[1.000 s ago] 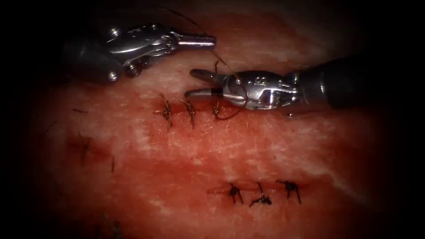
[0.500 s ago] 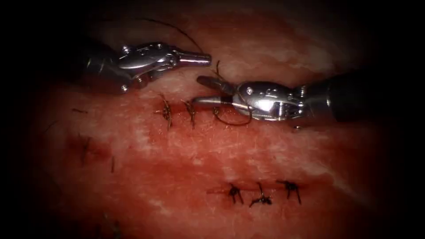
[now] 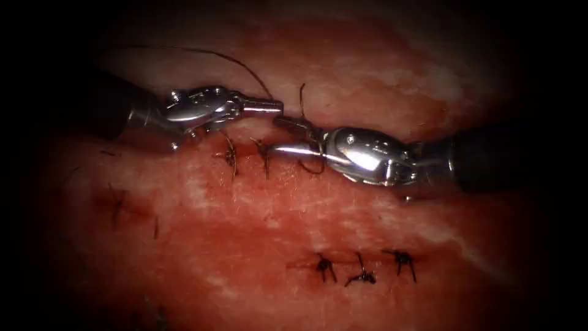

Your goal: Wound Closure

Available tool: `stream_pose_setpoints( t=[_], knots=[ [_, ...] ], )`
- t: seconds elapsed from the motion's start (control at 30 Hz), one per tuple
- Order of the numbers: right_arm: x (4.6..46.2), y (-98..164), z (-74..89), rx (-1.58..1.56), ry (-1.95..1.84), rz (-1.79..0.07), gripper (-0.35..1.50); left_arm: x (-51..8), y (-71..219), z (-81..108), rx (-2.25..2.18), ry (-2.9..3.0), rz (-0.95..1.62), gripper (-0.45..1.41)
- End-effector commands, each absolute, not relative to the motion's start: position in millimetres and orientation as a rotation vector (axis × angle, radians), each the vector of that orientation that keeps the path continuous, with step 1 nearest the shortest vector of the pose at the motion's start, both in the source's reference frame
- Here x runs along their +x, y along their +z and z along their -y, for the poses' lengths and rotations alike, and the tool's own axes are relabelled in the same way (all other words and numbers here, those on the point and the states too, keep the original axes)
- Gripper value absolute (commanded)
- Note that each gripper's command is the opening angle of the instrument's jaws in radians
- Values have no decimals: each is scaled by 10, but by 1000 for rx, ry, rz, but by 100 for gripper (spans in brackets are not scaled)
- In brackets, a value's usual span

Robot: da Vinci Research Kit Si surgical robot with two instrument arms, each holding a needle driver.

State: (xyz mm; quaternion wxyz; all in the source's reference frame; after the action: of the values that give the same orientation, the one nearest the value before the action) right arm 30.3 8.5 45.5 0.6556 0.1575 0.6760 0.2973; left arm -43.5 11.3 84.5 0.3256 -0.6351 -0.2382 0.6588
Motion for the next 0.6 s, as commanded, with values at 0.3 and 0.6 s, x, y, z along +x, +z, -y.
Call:
stream_pose_setpoints(
  t=[0.3, 0.6],
  knots=[
    [311, 459, -78, 339, 874, -1543, 27, -441, 856, -92, -1654, 1722, 624, -45],
    [300, 463, -81, 233, 1062, -1414, 22, -437, 843, -70, -1654, 1723, 624, -45]
  ],
)
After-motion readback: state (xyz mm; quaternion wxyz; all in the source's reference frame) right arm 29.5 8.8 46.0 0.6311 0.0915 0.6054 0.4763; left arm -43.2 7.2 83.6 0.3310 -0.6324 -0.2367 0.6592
